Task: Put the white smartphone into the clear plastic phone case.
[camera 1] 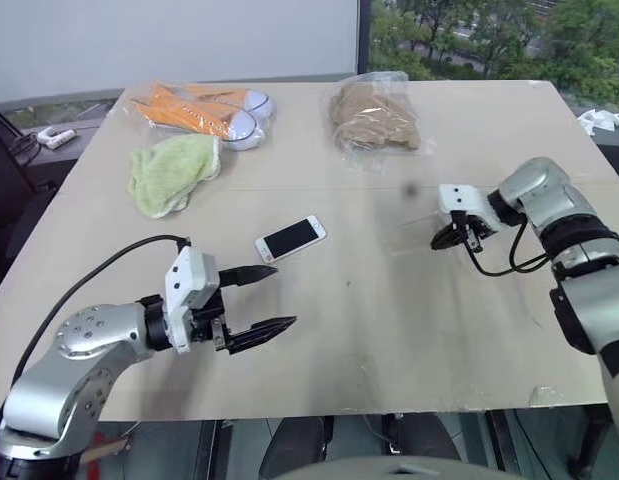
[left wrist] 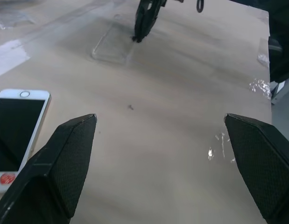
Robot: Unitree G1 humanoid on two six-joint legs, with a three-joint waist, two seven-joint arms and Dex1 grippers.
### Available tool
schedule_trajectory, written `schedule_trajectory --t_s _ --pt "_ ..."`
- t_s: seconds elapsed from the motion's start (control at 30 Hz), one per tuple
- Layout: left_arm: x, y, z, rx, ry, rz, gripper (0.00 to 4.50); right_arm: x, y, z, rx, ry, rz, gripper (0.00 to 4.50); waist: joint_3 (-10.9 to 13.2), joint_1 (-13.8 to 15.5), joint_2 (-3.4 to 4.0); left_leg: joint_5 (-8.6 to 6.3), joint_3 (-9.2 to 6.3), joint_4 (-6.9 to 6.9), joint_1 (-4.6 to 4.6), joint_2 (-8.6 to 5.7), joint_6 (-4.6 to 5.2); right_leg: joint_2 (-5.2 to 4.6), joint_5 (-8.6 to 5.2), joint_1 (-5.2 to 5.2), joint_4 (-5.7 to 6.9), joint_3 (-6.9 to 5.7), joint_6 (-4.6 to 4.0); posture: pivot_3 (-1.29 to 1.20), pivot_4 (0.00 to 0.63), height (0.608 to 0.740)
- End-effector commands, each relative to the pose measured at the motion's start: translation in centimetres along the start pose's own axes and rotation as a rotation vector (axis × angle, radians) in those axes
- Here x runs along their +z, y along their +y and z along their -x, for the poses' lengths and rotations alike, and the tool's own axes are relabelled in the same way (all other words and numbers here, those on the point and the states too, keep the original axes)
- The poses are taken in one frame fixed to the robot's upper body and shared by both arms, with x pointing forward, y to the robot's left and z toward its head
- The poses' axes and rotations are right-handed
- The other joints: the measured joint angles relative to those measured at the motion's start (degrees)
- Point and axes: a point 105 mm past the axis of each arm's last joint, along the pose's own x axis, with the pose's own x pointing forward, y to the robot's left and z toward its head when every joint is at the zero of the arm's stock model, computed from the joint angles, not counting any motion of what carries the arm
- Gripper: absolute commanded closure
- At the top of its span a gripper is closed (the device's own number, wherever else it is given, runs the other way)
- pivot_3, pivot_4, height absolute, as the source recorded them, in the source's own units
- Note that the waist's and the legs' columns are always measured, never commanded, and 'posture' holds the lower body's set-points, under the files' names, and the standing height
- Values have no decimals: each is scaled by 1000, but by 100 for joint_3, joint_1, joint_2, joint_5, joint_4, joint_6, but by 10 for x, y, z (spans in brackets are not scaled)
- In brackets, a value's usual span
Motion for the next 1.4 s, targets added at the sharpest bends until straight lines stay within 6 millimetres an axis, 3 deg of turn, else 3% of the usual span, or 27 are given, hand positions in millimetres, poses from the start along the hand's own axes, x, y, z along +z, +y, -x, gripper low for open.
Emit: schedule_trajectory --t_s 0.03,0.17,0.3,0.37,0.63,1.07,1.27,1.4 --pt "1 -2 -1 -35 0 -26 0 5 46 13 138 -80 -134 4474 1 72 2 0 -7 1 -9 0 0 -2 0 0 -2 -7 0 0 150 740" --pt "-2 -2 -3 -57 -4 -16 0 37 105 15 223 -197 -333 4474 6 88 15 0 -24 18 -86 2 0 -3 0 -63 3 -24 0 0 150 740" --pt "-5 -2 -5 -76 -4 -8 0 51 141 5 229 -210 -468 4474 6 -12 13 0 -6 14 -73 7 1 -1 3 -60 11 -12 -3 0 150 740" --pt "-6 -1 -5 -85 -4 -9 0 56 146 -3 189 -219 -452 4474 -1 -6 3 -1 -8 16 -62 6 2 -3 4 -49 11 -16 -4 0 150 740" --pt "-10 5 -1 -94 5 -22 0 57 119 -17 -11 -168 -168 4474 -1 -12 1 0 -7 22 -62 2 0 -3 6 -53 11 -17 -4 0 150 740" --pt "-10 3 0 -74 5 -27 0 55 99 -36 19 -40 136 4474 0 -24 1 0 -6 35 -65 5 1 -1 6 -54 14 -18 -4 0 150 740" --pt "-14 7 4 -62 12 -30 0 61 83 -34 1 -24 249 4474 0 -25 1 0 -6 37 -65 5 0 0 6 -54 15 -18 -4 0 150 740" --pt "-16 7 5 -60 12 -30 0 60 78 -24 -12 -13 290 2664 0 -22 1 0 -6 37 -66 5 0 1 6 -54 15 -19 -4 0 150 740"
